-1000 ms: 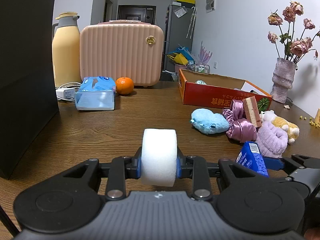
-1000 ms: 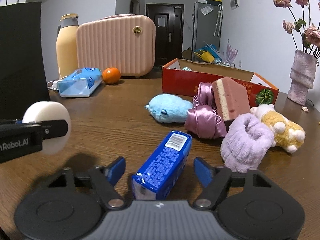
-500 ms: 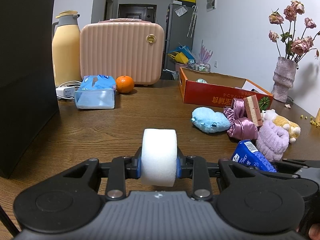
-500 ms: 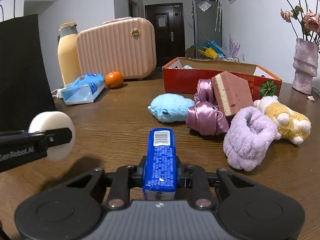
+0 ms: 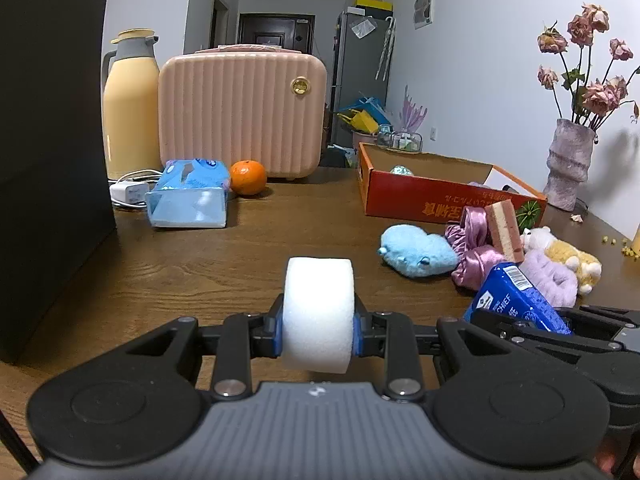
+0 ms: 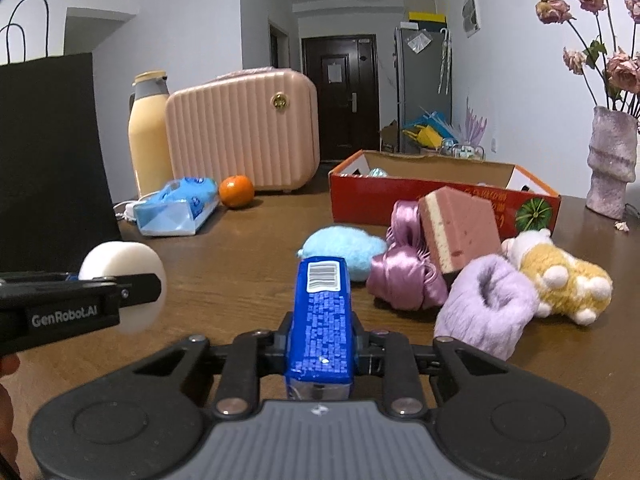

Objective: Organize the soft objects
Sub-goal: 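Carry the foam roll and blue box with both tools over the cardboard box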

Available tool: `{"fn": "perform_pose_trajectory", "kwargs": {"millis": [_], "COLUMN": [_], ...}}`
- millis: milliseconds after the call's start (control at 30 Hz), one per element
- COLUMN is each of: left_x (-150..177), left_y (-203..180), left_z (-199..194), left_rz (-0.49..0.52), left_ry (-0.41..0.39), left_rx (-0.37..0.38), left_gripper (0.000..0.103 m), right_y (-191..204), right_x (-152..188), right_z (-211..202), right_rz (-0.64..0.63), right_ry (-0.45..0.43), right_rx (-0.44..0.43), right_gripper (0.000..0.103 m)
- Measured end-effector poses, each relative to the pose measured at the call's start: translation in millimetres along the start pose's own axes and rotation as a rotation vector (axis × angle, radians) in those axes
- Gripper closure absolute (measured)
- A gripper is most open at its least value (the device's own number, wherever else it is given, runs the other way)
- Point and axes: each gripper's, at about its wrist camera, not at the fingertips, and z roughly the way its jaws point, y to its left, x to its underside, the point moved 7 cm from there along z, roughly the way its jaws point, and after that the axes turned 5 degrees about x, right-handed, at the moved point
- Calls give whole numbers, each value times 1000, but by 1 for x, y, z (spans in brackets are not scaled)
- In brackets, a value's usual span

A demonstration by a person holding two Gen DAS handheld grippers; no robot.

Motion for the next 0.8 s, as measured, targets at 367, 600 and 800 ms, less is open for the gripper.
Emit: {"fn": "perform_pose_trajectory", "kwargs": {"millis": [367, 600, 800], "left_x": [-19, -35, -48], "left_y": [-22, -39, -54], "left_z": [6, 14, 24], "left_rz": [11, 18, 24], "left_ry": [-30, -49, -67], "left_rx": [27, 43, 58], "left_gripper": [73, 73, 73], "right_y": [-33, -60, -83], "right_x": [-22, -37, -51], "right_z": [-2, 3, 10], "right_rz": [22, 57, 81], "right_ry": [-72, -106, -136], "right_rx": [40, 75, 101], "right_gripper": [80, 80, 80]}}
